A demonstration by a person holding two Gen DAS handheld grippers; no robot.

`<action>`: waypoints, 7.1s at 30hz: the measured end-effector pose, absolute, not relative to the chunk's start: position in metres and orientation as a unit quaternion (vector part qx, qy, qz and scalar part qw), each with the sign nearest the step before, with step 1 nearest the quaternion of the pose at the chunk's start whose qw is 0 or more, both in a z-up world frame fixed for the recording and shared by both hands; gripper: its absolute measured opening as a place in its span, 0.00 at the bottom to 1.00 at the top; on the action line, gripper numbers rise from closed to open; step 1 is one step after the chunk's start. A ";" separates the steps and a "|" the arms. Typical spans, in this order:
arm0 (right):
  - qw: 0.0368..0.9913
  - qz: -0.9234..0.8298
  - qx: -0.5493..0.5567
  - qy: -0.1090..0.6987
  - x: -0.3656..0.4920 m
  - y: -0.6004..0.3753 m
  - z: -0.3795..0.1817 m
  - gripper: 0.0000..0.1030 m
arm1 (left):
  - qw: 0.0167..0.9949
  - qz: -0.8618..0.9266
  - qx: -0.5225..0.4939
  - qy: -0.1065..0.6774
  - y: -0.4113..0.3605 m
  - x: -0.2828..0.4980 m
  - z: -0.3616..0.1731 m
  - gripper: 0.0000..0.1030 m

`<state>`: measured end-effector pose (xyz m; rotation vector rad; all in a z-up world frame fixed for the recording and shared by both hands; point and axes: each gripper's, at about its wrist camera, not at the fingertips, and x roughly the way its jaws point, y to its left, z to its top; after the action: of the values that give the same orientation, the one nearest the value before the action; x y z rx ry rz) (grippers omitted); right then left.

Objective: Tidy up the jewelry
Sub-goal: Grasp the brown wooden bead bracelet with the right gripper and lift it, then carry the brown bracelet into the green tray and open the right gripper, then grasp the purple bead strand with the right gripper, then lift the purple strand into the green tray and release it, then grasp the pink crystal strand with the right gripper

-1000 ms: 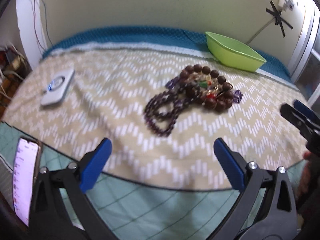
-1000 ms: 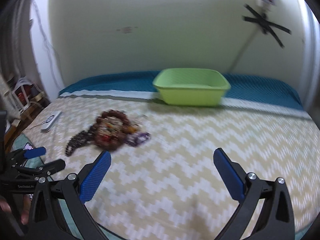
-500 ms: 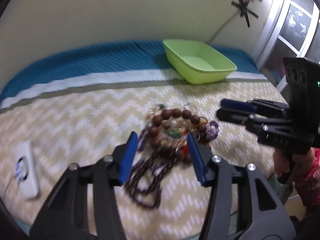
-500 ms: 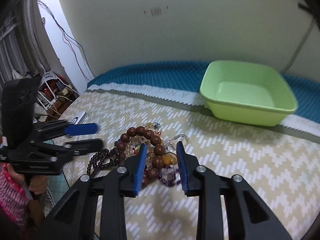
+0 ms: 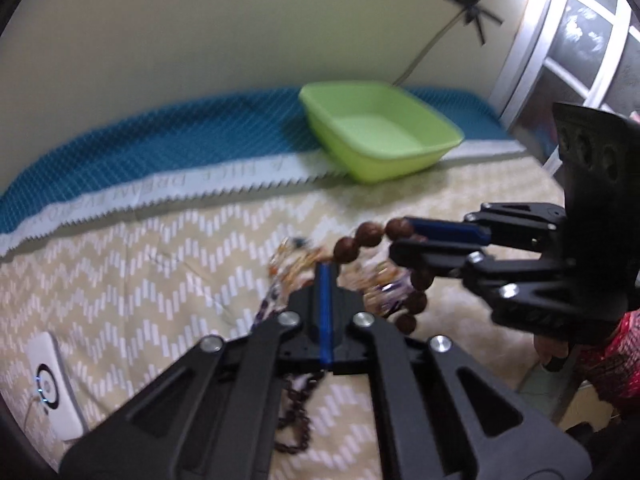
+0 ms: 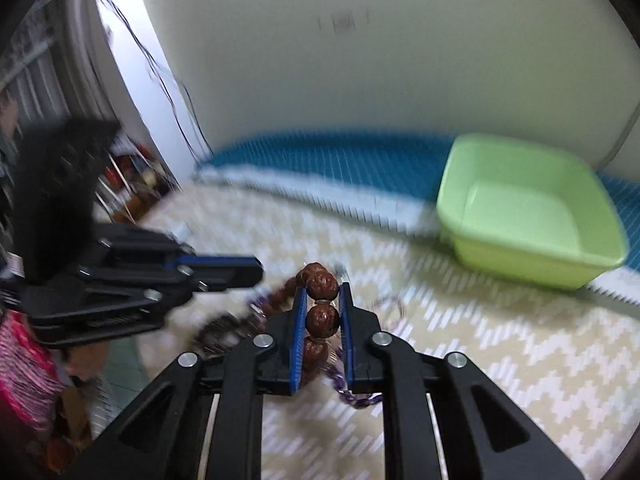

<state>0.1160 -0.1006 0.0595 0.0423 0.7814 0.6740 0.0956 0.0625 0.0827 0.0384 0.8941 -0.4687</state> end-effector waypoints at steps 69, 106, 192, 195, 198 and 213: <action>0.853 0.265 0.180 0.413 0.026 -0.158 -0.007 0.23 | 0.904 -0.104 -0.005 0.414 0.090 -0.016 0.027 0.45; 0.846 0.308 -0.095 0.424 0.118 -0.099 0.011 0.11 | 0.890 -0.226 -0.058 0.392 0.094 -0.019 0.055 0.51; 0.823 0.340 0.039 0.454 0.158 -0.113 0.020 0.09 | 0.868 -0.165 -0.092 0.458 0.091 0.087 0.045 0.47; 0.831 0.321 0.019 0.454 0.168 -0.099 0.017 0.09 | 0.862 -0.171 -0.093 0.468 0.086 0.086 0.032 0.47; 0.825 0.308 0.031 0.472 0.184 -0.095 0.009 0.09 | 0.854 -0.183 -0.081 0.481 0.072 0.094 0.018 0.47; 0.845 0.250 0.035 0.471 0.095 -0.196 0.003 0.00 | 0.870 -0.090 -0.059 0.481 0.132 0.061 0.016 0.19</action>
<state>0.0954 -0.1961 0.0028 0.0729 0.9931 0.5274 0.0613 0.1316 0.0159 -0.1240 1.0050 -0.1876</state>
